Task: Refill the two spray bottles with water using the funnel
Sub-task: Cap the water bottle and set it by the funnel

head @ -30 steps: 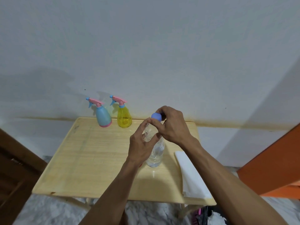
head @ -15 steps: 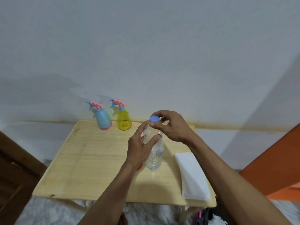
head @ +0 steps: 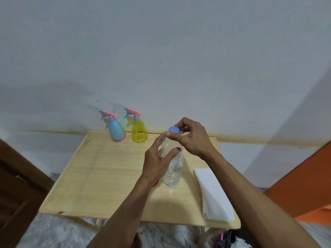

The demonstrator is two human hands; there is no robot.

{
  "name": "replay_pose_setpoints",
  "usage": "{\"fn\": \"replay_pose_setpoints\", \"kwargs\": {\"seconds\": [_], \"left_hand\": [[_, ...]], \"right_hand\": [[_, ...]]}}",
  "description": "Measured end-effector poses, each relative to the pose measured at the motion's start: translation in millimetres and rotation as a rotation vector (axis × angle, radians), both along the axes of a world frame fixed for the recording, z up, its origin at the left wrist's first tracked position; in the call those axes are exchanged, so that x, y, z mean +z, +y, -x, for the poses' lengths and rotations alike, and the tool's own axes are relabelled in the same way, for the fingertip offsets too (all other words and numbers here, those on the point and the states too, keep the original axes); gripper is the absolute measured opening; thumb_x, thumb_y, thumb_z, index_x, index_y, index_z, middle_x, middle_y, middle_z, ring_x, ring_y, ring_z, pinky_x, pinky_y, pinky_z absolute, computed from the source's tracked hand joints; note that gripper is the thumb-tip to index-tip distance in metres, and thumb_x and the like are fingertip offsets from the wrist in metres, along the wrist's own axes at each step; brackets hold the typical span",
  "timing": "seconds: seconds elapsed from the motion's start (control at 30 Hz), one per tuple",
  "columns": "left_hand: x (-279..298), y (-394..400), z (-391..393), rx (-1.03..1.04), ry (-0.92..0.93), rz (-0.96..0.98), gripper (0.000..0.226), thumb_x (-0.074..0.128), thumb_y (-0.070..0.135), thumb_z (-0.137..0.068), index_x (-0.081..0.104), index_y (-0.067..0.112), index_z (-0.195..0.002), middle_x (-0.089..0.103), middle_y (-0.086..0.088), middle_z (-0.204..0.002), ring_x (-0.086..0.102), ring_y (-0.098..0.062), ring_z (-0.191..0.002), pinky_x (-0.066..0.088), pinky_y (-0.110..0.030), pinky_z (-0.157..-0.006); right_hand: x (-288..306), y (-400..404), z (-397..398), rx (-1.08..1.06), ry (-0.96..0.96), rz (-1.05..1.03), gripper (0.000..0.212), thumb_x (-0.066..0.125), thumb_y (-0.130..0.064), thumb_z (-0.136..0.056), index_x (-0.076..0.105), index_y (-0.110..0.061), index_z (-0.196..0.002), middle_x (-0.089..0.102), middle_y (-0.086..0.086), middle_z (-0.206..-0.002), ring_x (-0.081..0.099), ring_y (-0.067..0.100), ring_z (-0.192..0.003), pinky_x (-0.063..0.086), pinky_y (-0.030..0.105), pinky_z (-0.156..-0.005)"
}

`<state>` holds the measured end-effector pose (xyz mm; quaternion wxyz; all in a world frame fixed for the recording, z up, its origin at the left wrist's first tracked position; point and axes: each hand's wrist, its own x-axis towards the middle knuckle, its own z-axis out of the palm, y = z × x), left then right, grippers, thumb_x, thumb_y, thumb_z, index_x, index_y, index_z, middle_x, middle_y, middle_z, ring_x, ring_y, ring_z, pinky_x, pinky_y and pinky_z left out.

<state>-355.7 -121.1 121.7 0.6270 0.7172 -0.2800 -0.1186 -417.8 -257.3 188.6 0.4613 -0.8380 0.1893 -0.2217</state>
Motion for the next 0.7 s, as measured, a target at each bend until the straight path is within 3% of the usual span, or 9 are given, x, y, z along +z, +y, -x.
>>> {"fn": "replay_pose_setpoints", "kwargs": {"seconds": [0.17,0.33,0.4,0.57,0.7], "left_hand": [[-3,4,-6,-0.083,0.029,-0.009,0.064,0.077,0.03,-0.084,0.049,0.038,-0.14,0.054,0.027,-0.137,0.041,0.007,-0.134,0.043,-0.035,-0.11],[-1,8,-12,-0.147,0.003,-0.061,0.071,0.078,0.031,-0.083,0.042,0.039,-0.145,0.048,0.027,-0.143,0.038,0.008,-0.136,0.042,-0.031,-0.11],[-2,17,-21,-0.158,-0.009,-0.082,0.076,0.075,0.028,-0.082,0.037,0.036,-0.148,0.044,0.023,-0.148,0.037,0.006,-0.138,0.039,-0.03,-0.109],[-38,61,-51,0.169,0.129,-0.115,0.068,0.067,-0.002,-0.083,0.046,0.025,-0.142,0.056,0.0,-0.138,0.051,-0.011,-0.129,0.044,-0.047,-0.108],[-86,79,-51,0.192,0.144,-0.371,0.07,0.073,0.011,-0.08,0.046,0.019,-0.144,0.054,-0.004,-0.142,0.052,-0.013,-0.127,0.042,-0.031,-0.104]], "right_hand": [[-5,-2,-2,0.009,-0.008,-0.05,0.033,0.086,-0.049,-0.076,0.067,-0.023,-0.086,0.073,-0.012,-0.091,0.067,0.011,-0.092,0.053,0.029,-0.069],[-7,3,2,-0.027,-0.025,-0.077,0.032,0.086,-0.046,-0.076,0.069,-0.025,-0.093,0.074,-0.012,-0.096,0.067,0.008,-0.096,0.053,0.023,-0.081],[-12,8,6,-0.061,-0.044,-0.085,0.036,0.085,-0.049,-0.076,0.068,-0.028,-0.1,0.071,-0.016,-0.103,0.064,0.005,-0.096,0.049,0.02,-0.078],[-45,21,16,-0.15,-0.08,-0.181,0.069,0.085,-0.053,-0.074,0.053,-0.041,-0.134,0.057,-0.021,-0.133,0.058,0.002,-0.116,0.048,0.023,-0.087],[-79,34,18,-0.135,-0.042,-0.286,0.096,0.092,-0.054,-0.063,0.039,-0.047,-0.143,0.048,-0.024,-0.144,0.05,0.0,-0.13,0.044,0.02,-0.094]]}}
